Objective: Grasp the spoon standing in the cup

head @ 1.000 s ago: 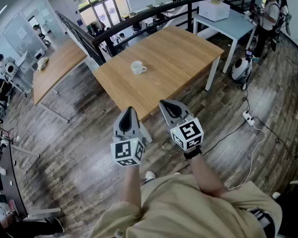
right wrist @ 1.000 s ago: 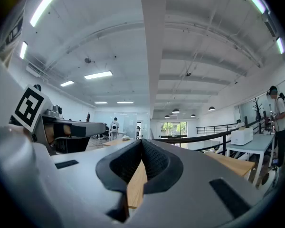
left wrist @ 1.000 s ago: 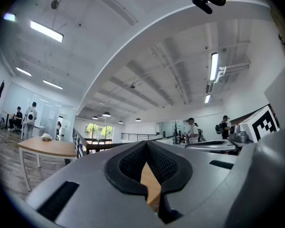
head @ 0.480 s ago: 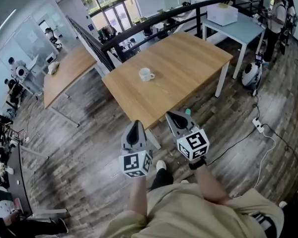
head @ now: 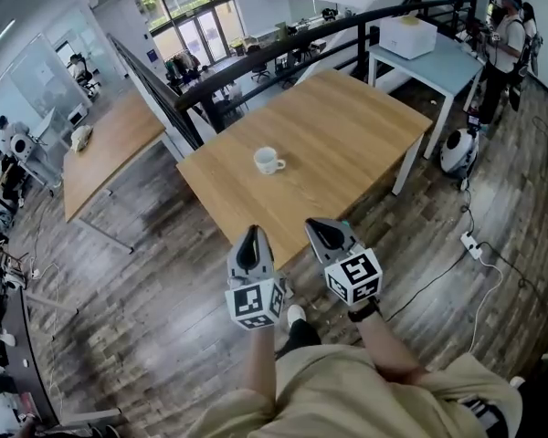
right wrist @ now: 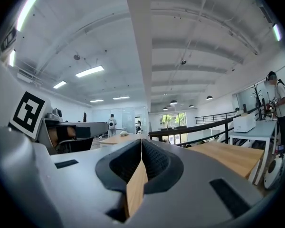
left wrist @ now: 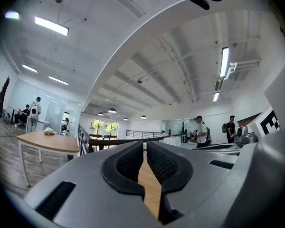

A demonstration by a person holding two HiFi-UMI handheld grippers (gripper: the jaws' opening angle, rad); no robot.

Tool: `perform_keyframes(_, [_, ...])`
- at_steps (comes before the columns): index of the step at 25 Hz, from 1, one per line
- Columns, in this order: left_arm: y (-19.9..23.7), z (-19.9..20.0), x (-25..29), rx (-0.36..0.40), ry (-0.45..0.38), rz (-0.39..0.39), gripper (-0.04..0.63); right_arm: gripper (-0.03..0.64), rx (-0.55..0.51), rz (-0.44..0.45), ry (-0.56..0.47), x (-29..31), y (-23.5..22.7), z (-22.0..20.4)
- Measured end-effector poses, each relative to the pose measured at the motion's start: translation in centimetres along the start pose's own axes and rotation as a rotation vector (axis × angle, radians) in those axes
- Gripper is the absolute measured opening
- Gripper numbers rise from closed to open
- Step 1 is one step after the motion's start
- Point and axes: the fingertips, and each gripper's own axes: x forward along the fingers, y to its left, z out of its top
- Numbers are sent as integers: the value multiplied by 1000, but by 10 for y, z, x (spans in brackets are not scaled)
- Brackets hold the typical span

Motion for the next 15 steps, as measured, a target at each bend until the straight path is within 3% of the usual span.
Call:
perform_keyframes(5, [30, -1, 60, -27, -5, -36, 14, 15, -14, -20, 14, 60, -21, 5])
perform_keyframes(15, [104, -8, 142, -10, 5, -119, 12, 15, 4, -118, 47, 182, -53, -2])
